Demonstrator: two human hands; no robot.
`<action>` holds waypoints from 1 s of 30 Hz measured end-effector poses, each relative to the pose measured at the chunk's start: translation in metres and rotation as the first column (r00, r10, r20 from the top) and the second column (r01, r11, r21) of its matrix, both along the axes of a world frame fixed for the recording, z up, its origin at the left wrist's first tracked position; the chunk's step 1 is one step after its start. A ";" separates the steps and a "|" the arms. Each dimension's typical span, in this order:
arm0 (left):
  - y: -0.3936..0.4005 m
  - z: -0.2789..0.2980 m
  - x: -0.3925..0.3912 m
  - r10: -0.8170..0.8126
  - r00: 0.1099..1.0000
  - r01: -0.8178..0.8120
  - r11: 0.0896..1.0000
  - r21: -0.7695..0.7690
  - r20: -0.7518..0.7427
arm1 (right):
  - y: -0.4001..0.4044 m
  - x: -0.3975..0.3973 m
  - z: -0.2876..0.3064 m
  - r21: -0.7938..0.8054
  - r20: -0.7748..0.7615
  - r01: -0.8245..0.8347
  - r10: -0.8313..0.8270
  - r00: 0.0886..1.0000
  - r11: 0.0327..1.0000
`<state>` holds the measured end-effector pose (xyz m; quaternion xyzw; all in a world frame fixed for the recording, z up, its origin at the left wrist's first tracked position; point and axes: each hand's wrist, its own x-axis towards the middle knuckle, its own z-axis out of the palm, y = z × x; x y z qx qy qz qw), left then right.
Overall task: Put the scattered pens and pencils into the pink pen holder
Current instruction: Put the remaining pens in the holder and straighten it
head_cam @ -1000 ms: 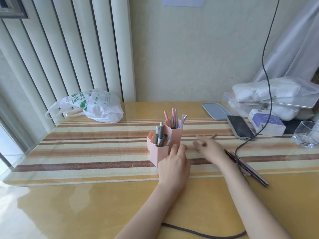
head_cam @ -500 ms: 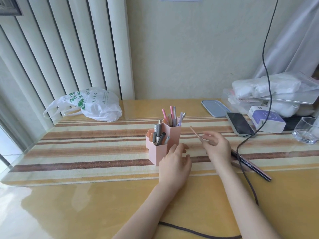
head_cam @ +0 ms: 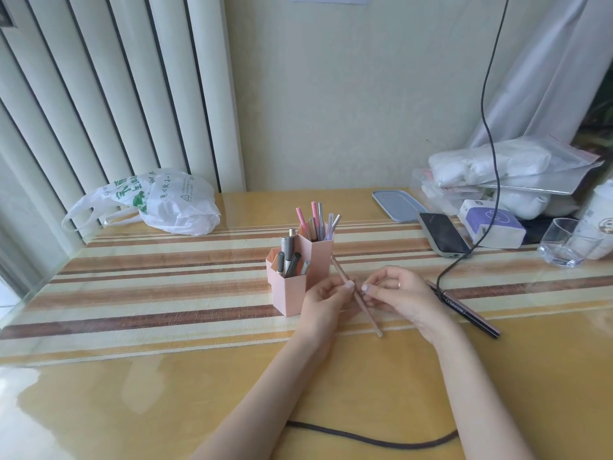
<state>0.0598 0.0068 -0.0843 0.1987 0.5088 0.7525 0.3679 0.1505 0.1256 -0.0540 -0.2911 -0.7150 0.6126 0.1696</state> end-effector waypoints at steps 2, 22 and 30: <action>0.001 0.000 -0.001 0.010 1.000 -0.010 1.000 0.000 0.017 | 0.007 0.004 0.000 0.346 0.101 0.125 -0.169 0.980 0.930; 0.002 0.002 -0.008 -0.063 0.980 0.063 0.998 0.003 0.190 | 0.047 0.009 -0.024 0.795 0.297 0.013 -0.409 0.863 0.606; 0.001 0.004 -0.008 -0.075 0.981 0.077 0.997 -0.003 0.177 | 0.034 -0.005 -0.022 0.904 0.300 -0.065 -0.518 0.801 0.423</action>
